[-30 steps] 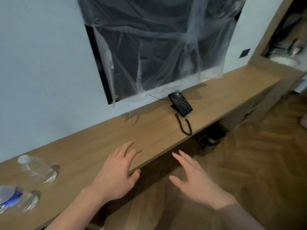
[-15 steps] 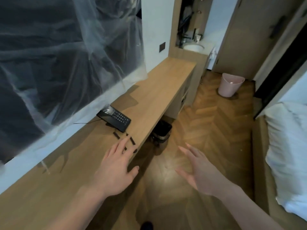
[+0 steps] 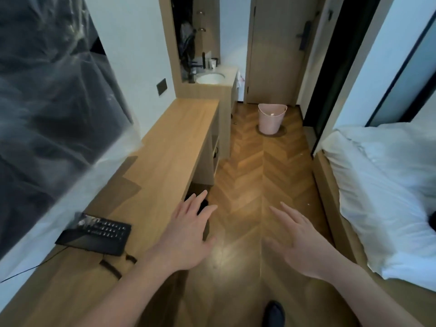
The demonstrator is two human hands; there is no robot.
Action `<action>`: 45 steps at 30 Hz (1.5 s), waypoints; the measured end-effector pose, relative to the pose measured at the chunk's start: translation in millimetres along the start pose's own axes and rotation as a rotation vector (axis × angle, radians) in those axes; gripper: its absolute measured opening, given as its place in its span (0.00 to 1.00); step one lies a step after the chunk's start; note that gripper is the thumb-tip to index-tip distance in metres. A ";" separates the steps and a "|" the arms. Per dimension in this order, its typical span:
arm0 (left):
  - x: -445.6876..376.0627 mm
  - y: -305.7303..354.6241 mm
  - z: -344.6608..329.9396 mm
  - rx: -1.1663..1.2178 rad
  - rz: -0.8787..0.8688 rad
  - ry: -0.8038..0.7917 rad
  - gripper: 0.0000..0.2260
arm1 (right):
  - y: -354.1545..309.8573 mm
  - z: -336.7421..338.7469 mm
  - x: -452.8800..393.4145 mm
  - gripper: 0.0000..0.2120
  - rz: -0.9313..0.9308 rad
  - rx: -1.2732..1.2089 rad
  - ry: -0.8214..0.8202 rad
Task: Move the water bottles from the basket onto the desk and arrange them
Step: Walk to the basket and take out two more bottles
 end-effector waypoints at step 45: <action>-759.2 43.3 87.0 -0.033 -0.112 -0.031 0.31 | 260.6 284.8 -612.1 0.39 -0.138 -0.025 0.052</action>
Point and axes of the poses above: each hand's wrist, its own x-axis away from the middle knuckle, its own z-axis out of the back of the hand, y = z × x, the point moved 4 cm from there along -x, towards the middle knuckle, and after that the axes turned 5 degrees about x, right-handed, at the moved point
